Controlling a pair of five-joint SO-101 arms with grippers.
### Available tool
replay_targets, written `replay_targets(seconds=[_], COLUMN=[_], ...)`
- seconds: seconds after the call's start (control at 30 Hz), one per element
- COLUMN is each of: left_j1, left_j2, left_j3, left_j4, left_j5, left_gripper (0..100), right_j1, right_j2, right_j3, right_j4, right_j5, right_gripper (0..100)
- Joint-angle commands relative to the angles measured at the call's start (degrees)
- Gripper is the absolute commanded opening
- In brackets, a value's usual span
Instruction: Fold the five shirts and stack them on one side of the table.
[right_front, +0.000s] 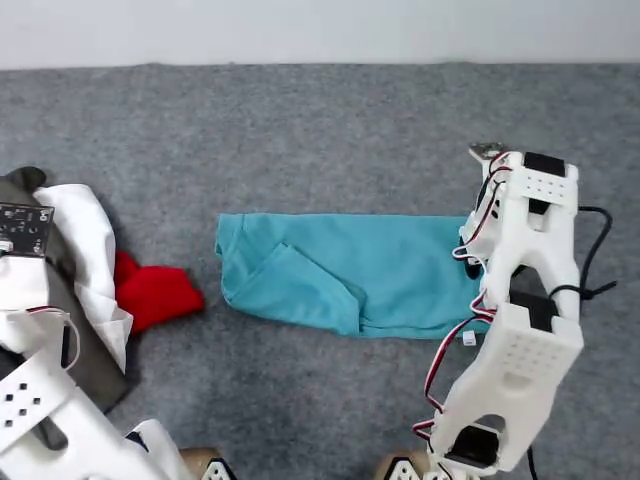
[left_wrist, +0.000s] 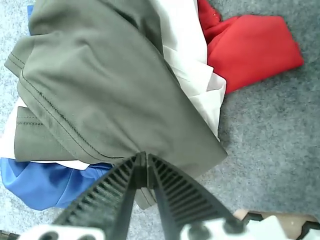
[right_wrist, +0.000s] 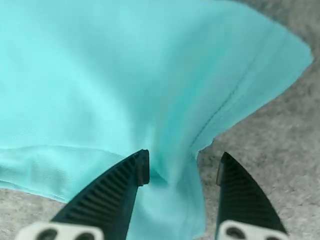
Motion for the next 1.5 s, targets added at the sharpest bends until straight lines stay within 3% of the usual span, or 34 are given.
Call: replay_targets(seconds=[0.0,0.1,0.3,0.57,0.87,1.17,1.47], left_j1=[0.4,0.4,0.4,0.4,0.4,0.4,0.4], left_j2=[-1.1,-1.1,-1.1,-1.1,-1.1,-1.2,-1.2], left_j3=[-0.2,-0.2,-0.2,-0.2,-0.2,-0.2,-0.1], left_j4=[-1.1,-1.1,-1.1,-1.1,-1.2,-1.2,-1.2], left_j5=[-0.6,-0.6,-0.6,-0.6,-0.6,-0.5,-0.4], left_gripper=[2,2,2,2,2,2,2], right_j1=[2.0,0.8,-3.5,-10.1,-28.9,-41.4,-47.1], right_j2=[-0.7,1.2,4.4,-6.7,-14.0,-13.1,-2.5], right_j3=[-2.3,-1.6,-3.0,-7.8,-11.5,-11.6,-11.8], right_j4=[0.3,-0.7,-1.0,6.5,14.1,9.1,-1.7], right_j5=[-0.7,-0.5,-0.3,-0.4,-1.9,-3.4,-3.3], right_gripper=[23.7,21.9,0.6,1.1,1.1,1.1,1.7])
